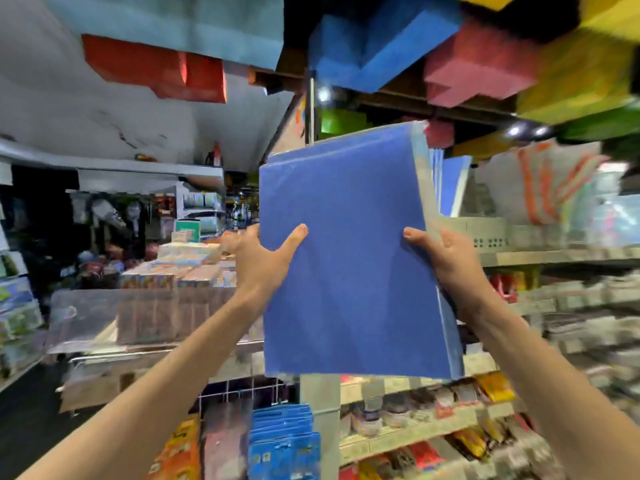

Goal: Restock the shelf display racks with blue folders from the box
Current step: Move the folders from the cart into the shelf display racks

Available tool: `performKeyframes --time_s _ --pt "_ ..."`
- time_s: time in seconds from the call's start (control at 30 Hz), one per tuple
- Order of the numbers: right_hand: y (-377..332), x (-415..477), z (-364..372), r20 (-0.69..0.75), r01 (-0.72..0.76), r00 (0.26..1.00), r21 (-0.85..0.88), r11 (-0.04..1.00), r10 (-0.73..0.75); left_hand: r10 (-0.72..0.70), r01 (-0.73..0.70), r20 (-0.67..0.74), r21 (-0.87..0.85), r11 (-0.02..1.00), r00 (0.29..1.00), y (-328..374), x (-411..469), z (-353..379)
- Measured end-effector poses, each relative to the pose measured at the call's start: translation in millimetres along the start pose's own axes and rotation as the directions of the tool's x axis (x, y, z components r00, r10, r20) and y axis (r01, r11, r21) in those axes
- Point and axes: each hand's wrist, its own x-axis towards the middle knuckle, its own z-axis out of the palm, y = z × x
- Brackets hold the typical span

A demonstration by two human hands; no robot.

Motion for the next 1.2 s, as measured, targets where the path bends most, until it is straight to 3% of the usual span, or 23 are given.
performKeyframes --time_s 0.23,0.53,0.8,1.03,1.2 --pt "4 65 -135 -0.156 0.119 0.979 -0.094 0.988 -0.133 0.101 -0.109 0.13 0.057 0.992 0.986 -1 15 170" --pt "18 167 -275 -0.343 0.285 0.857 -0.309 0.908 -0.386 0.188 -0.276 0.3 0.283 0.919 0.935 3 42 364" --pt "33 226 -353 -0.444 0.261 0.709 -0.556 0.789 -0.548 0.378 -0.562 0.446 0.417 0.715 0.811 -12 77 475" --pt "56 286 -382 -0.501 0.277 0.627 -0.572 0.772 -0.597 0.462 -0.671 0.489 0.49 0.556 0.74 -46 129 538" --pt "77 336 -381 -0.546 0.3 0.62 -0.498 0.814 -0.563 0.513 -0.745 0.543 0.536 0.397 0.665 -68 159 571"
